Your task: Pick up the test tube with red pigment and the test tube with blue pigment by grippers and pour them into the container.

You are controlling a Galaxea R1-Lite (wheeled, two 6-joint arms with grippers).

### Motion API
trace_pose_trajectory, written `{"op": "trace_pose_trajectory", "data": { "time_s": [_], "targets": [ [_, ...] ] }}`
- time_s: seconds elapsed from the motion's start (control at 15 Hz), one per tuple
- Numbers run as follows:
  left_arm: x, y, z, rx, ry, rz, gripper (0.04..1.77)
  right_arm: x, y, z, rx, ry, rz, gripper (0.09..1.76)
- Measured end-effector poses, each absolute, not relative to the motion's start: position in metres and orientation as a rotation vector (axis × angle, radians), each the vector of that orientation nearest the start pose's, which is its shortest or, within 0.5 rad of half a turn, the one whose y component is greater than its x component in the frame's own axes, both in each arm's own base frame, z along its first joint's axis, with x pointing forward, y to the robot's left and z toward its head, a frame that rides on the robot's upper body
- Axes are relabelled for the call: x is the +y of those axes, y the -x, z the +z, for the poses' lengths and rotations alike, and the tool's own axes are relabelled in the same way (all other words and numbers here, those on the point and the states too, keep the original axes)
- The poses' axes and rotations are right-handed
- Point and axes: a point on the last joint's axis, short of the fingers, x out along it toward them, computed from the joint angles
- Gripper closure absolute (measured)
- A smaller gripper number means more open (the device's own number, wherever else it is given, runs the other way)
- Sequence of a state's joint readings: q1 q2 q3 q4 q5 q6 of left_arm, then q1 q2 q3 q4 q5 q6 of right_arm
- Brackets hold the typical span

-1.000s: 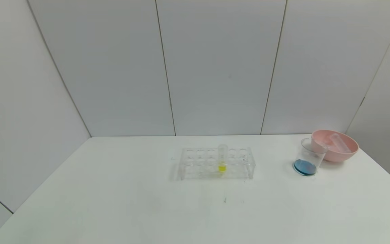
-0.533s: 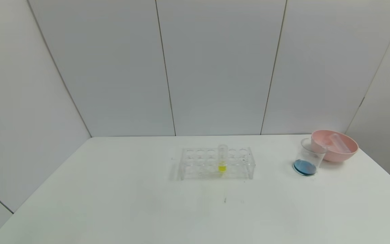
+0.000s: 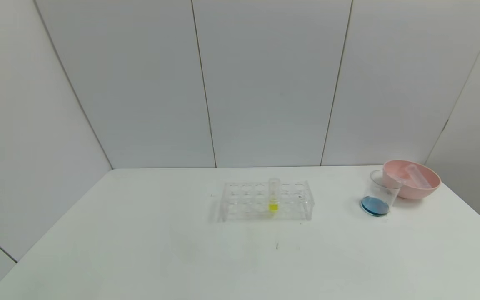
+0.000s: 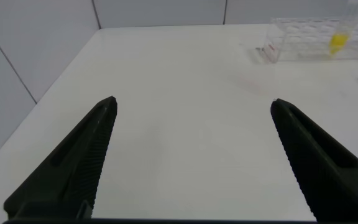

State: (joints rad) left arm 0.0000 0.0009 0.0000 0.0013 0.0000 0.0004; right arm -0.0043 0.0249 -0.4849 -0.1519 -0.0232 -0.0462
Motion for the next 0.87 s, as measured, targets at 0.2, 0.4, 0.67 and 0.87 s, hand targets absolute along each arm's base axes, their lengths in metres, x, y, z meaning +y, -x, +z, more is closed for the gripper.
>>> {"op": "trace_pose_trajectory", "data": {
  "time_s": [0.2,0.4,0.67,0.87],
  "targets": [
    [0.0,0.023,0.075,0.002,0.0,0.0,0.05,0.0,0.061,0.167,-0.461,0.039,-0.031,0.14],
    [0.0,0.023,0.075,0.002,0.0,0.0,0.05,0.001,0.032,0.112,-0.236,0.052,0.013,0.14],
    [0.0,0.023,0.075,0.002,0.0,0.0,0.05,0.001,0.023,0.076,0.003,0.035,0.02,0.14],
    [0.0,0.023,0.075,0.002,0.0,0.0,0.05,0.001,0.023,0.075,0.009,0.036,0.019,0.14]
  ]
}}
